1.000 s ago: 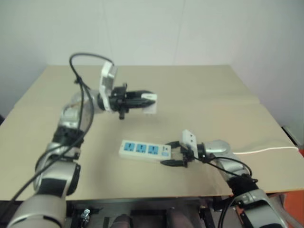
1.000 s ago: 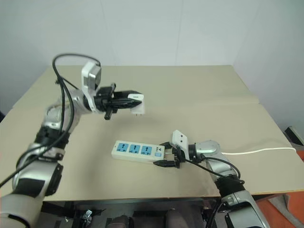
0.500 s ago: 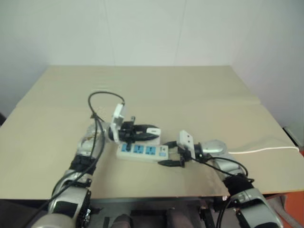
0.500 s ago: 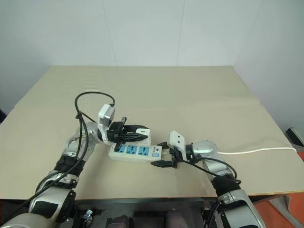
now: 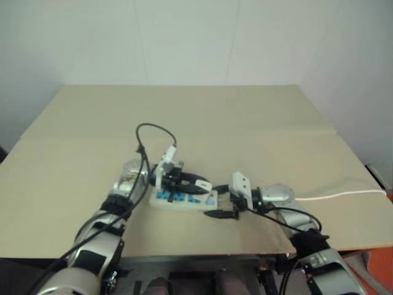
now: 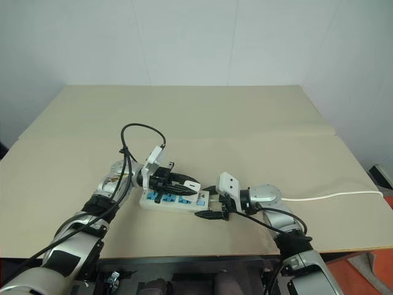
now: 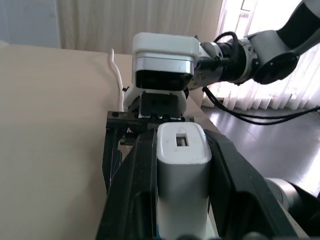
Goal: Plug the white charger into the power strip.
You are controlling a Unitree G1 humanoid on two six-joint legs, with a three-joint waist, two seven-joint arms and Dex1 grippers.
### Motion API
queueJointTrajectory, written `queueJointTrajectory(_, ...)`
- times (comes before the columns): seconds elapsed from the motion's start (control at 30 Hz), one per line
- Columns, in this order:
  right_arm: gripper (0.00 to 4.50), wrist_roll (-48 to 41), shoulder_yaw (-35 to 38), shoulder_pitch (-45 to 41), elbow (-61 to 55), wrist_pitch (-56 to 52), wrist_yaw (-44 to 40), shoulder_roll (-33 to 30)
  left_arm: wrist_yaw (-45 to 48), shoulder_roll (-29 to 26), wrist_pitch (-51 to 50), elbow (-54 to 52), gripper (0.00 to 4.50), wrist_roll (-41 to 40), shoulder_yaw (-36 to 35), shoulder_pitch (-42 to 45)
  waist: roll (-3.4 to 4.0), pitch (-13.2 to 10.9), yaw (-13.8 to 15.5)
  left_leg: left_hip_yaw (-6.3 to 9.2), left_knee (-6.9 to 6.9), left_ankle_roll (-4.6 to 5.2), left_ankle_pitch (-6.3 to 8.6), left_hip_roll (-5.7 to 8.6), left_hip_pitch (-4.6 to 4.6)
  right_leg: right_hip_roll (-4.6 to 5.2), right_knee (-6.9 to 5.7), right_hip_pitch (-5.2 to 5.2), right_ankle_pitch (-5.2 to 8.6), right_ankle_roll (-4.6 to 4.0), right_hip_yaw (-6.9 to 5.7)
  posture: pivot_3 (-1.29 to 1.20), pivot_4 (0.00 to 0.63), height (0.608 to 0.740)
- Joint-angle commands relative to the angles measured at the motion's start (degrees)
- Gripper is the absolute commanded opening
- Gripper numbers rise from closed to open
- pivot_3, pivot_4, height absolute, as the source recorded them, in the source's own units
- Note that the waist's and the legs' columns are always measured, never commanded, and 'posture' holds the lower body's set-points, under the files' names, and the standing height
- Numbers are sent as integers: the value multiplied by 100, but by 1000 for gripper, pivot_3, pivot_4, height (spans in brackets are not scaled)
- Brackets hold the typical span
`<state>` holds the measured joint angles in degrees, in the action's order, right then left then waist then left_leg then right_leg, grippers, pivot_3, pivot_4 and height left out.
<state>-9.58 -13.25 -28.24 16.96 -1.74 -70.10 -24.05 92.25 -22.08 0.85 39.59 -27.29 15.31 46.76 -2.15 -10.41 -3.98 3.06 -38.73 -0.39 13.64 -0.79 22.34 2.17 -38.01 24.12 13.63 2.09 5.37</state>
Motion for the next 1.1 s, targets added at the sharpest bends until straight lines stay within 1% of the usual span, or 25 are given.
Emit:
queueJointTrajectory(0.03, 3428, -3, -57, 35, -179, -3, 2, -6, 25, -91, 120, 101, 1013, -126, 16, 41, 0, 0, 2, 0, 0, 0, 0, 0, 0, 0, 0, 0, 0, 0, 0, 0, 150, 740)
queueJointTrajectory(0.17, 3428, 26, -78, 32, -165, 32, -6, 4, 25, -115, -14, 130, 1013, -207, 2, 30, 0, 0, -1, 0, 0, 0, 0, 0, -1, 0, 0, -1, 0, 1, -1, 0, 150, 740)
queueJointTrajectory(0.3, 3428, 38, -85, -2, -114, 55, -10, 24, 25, -152, 117, 103, 1013, -176, 147, -106, 0, 0, -1, 0, 0, 0, 0, 0, -1, -1, 0, -1, 1, 1, -1, 0, 150, 740)
queueJointTrajectory(0.47, 3428, 24, -75, -3, -127, 43, -8, 33, 25, -201, -50, -56, 1013, -459, 158, -188, 0, 0, -2, 0, 0, 0, 0, -1, -2, -1, 0, -2, 1, 1, -1, 0, 150, 740)
queueJointTrajectory(1.0, 3428, 22, -80, 75, -195, 70, 24, 23, 25, -397, 523, 276, 1013, -176, 505, -295, 2, 12, 1, 0, 1, 0, 0, 0, -8, -1, 1, -9, 1, 2, -1, 0, 150, 740)
queueJointTrajectory(1.1, 3428, 19, -90, 71, -186, 85, 25, 38, 25, -413, 521, 326, 1013, -231, 500, -299, 1, 16, -3, -1, 3, 0, 0, -2, -8, -3, 1, -7, 2, 2, 1, 0, 150, 740)
